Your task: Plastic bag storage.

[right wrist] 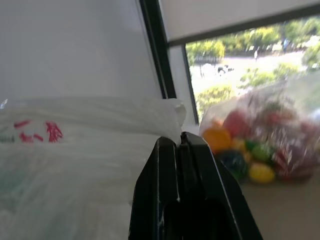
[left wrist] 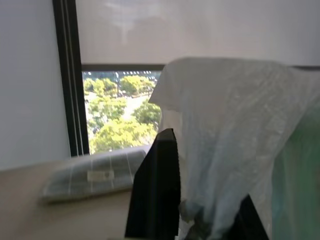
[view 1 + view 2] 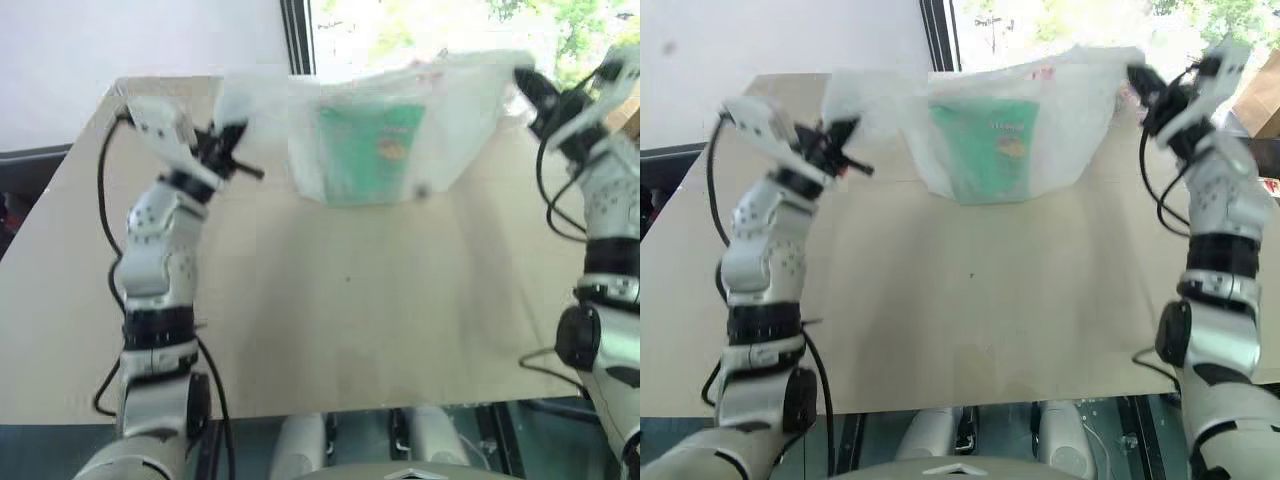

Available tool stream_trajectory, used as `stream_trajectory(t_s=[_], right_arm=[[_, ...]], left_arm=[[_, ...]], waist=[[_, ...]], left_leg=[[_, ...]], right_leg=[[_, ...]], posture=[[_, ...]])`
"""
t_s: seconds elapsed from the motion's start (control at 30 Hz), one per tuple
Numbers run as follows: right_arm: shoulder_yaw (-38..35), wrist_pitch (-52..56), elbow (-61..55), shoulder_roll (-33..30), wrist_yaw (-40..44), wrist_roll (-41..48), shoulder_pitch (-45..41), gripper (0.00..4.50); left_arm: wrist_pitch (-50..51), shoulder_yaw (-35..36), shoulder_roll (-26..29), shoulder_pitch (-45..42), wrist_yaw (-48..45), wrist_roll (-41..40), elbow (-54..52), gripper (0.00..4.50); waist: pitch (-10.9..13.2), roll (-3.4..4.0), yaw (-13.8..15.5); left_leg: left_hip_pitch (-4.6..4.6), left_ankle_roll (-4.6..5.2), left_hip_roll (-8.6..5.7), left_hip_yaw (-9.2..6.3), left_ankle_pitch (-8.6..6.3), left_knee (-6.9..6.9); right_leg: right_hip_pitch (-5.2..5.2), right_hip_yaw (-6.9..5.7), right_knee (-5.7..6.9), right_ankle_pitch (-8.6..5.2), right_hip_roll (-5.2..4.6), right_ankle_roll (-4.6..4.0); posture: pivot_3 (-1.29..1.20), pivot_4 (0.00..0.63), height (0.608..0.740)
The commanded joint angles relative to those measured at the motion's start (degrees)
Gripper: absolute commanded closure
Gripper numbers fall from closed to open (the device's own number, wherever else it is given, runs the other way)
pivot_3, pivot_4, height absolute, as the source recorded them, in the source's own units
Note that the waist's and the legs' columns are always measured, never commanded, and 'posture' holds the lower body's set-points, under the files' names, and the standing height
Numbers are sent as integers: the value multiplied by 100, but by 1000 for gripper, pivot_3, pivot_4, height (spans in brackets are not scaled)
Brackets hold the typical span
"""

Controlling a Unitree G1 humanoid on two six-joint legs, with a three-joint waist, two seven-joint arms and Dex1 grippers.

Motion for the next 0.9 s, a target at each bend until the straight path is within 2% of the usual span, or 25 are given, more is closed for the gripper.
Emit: stream_trajectory(t_s=[0.03,0.07,0.17,0.2,0.23,0.3,0.4,0.47,0.57,0.63,0.77,0.9], right_arm=[[289,1044,-1241,-470,535,360,1270,3214],[301,1106,-1406,-524,511,370,1449,2619],[302,1412,-1639,-635,501,448,1788,1409],[325,1521,-1699,-680,554,476,1890,1107],[343,1612,-1755,-725,592,513,1967,498],[415,1689,-1854,-860,693,505,2154,105],[590,1534,-1961,-1261,1260,390,2669,105],[757,907,-1801,-1360,1313,-68,2976,105],[842,-224,-1418,-1133,1066,-694,3229,105],[823,-1068,-1176,-936,1096,-944,3434,105],[800,-1764,-742,-924,1441,-1094,3661,105],[662,-2198,-265,-927,1542,-1106,3591,105]], left_arm=[[375,-112,155,1562,-400,-210,-957,2379],[444,-57,147,1790,-395,-286,-1064,1805],[565,-31,70,2360,-341,-322,-1213,664],[583,-86,80,2534,-370,-271,-1249,351],[588,-132,89,2655,-406,-222,-1271,10],[628,-156,97,2872,-482,-210,-1242,0],[573,-113,170,3259,-675,-200,-1300,0],[654,-95,290,3685,-852,-265,-1492,0],[473,-85,554,4492,-1170,-29,-1587,0],[146,96,666,4934,-1291,214,-1273,0],[-369,490,731,5174,-1470,309,-689,0],[-786,819,844,5297,-1564,458,-331,0]], waist=[[2,7,9],[11,8,15],[33,16,17],[32,16,16],[32,16,15],[25,9,15],[22,3,46],[21,3,52],[13,4,12],[-6,-11,13],[-48,29,19],[-90,30,15]], left_leg=[[4,3,1,3,-3,-6],[4,3,-1,4,-3,-8],[3,-1,-3,6,1,29],[17,-2,-4,6,2,29],[84,4,-3,6,0,26],[128,28,-2,4,-16,17],[106,28,-4,-9,-15,17],[94,11,-5,-8,-5,16],[92,23,-6,1,-14,10],[104,26,-5,9,-17,8],[115,53,-4,14,-32,7],[126,56,4,15,-34,6]], right_leg=[[4,9,-7,-3,0,4],[2,9,-8,-3,0,4],[-14,17,15,-1,-2,2],[-3,21,16,0,-1,1],[57,25,14,3,2,5],[103,25,7,1,2,4],[89,33,7,3,0,-1],[81,40,-1,3,-1,-1],[77,49,-18,2,-1,0],[82,48,-18,1,-1,2],[86,44,-17,0,2,2],[90,46,-12,-3,14,-3]], posture=[[0,150,740],[0,150,740],[0,150,740],[0,150,740],[0,150,740],[0,150,740],[0,150,740],[0,150,740],[0,150,740],[0,150,740],[0,150,740],[0,150,740]])
